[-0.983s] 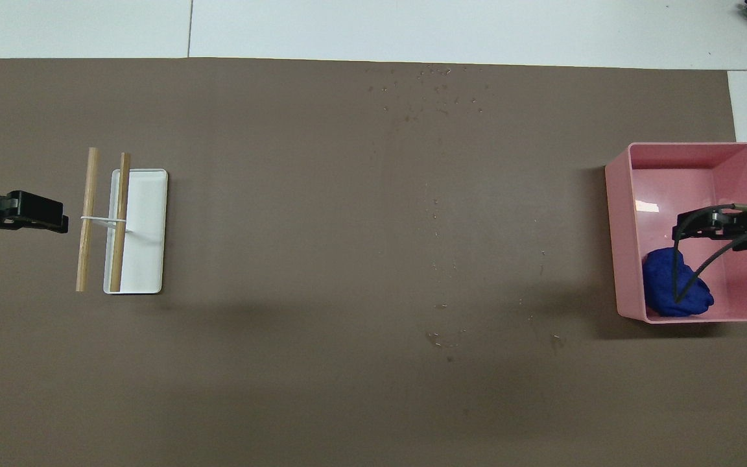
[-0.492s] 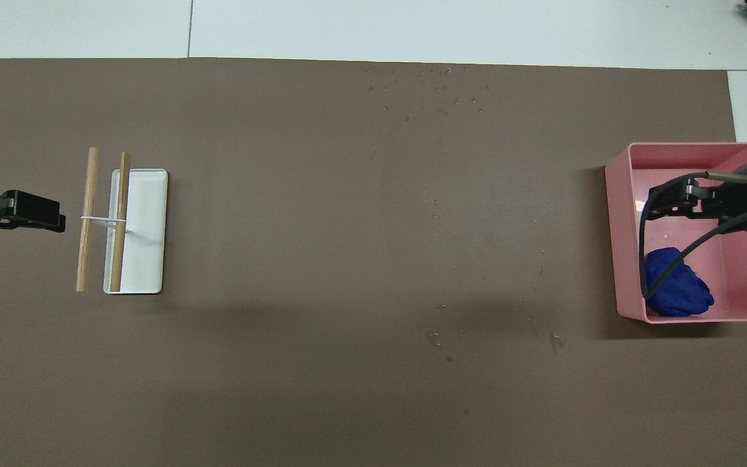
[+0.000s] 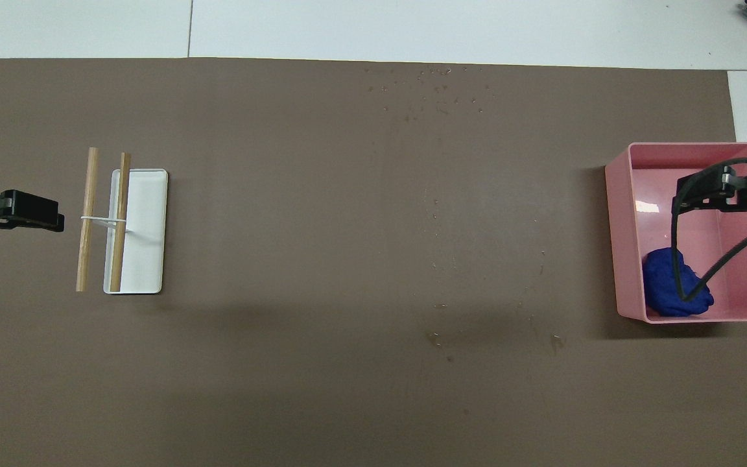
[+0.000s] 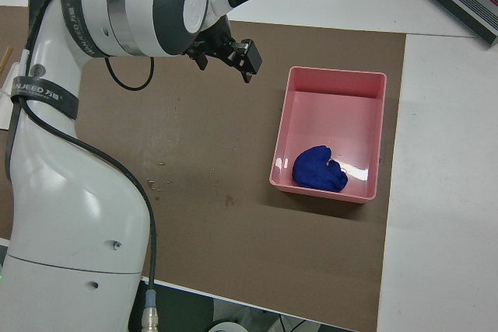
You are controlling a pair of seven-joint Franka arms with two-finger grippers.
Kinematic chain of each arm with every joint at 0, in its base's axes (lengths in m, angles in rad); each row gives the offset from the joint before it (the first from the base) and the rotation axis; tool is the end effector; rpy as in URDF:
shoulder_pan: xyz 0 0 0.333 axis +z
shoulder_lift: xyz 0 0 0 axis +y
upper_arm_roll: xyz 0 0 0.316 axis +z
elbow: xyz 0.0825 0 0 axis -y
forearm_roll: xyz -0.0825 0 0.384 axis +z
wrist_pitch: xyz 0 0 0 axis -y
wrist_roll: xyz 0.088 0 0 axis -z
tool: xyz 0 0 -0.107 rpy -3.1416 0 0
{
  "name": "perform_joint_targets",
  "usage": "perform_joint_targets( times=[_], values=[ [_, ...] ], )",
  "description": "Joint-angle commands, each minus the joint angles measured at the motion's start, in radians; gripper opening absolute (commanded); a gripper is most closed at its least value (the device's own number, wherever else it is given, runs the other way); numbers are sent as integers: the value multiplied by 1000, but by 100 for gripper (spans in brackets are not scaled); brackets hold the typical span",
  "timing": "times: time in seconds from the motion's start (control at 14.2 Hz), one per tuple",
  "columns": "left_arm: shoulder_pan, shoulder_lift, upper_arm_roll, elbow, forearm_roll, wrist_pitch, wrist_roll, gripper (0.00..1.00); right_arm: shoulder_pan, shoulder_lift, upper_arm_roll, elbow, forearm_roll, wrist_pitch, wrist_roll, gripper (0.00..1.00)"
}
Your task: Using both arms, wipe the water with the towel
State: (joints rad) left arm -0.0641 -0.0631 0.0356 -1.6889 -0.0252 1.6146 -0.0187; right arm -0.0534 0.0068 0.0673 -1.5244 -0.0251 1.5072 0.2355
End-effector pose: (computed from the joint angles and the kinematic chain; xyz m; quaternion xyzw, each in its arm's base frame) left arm 0.5369 -0.0173 0.6069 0.9999 -0.0043 -0.0059 0.0136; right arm 0.5505 0.0047 0.6370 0.9936 -0.1112 -0.0104 0.0137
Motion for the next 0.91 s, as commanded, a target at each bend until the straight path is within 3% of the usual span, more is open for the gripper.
perform_joint_targets(
  times=[0.0,0.84],
  values=[
    [-16,-4,12,8,-9,2,3,100,-8,27,5,35,-16,-45,11,100],
    [-16,-4,12,8,-9,4,2,100,4,13,5,24,-6,-53,2,100]
  ],
)
